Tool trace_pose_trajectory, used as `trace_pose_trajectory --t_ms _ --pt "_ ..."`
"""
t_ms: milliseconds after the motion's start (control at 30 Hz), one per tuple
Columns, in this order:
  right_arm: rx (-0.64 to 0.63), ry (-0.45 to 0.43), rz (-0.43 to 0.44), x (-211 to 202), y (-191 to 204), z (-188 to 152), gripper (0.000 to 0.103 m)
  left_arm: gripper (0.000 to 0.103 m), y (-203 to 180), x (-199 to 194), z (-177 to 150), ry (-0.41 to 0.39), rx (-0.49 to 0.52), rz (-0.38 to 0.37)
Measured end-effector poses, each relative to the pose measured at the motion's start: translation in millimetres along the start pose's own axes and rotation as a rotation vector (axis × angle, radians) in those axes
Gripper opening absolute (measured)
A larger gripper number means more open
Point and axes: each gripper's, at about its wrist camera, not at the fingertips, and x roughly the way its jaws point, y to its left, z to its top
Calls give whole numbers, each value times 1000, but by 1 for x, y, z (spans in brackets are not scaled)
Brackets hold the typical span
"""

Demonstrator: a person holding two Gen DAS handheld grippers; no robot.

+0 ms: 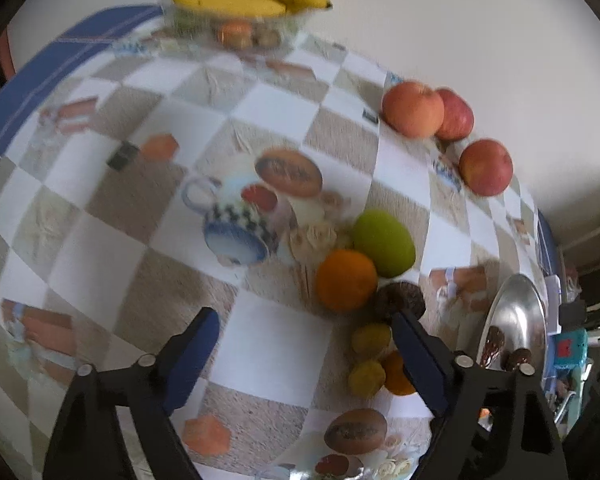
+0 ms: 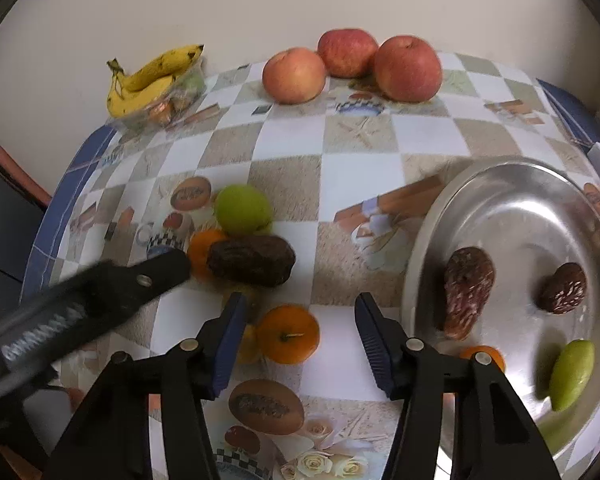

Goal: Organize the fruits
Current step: 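Withdraw both open tools from the bowl back toward the fruit row, then grasp a small yellow fruit with the left tool while the right tool grasps a tangerine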

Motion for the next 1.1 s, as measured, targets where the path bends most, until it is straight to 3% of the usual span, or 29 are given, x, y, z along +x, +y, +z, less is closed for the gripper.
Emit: trace_pose_trajectory --t_ms 33,100,233,400,667,800,967,1100 --pt "-4 8 0 2 1 -1 56 75 1 3 -1 15 -11 -11" --pt "-6 24 0 7 1 -3 53 70 3 7 -3 33 -31 -21" --pt "4 47 11 16 -1 -7 50 68 5 8 -5 45 -57 -41" --pt "31 47 60 16 -2 -6 38 67 0 9 -6 62 -52 -68" --pt "39 58 14 13 -8 -8 37 65 -10 13 -9 103 -17 -89" --pt "59 66 7 10 -14 -12 37 51 -16 16 -12 123 13 -75" --pt "64 74 4 7 -16 -15 37 47 -20 17 -15 136 36 -69" --pt "66 76 10 6 -17 -16 37 37 -23 19 -19 153 42 -93"
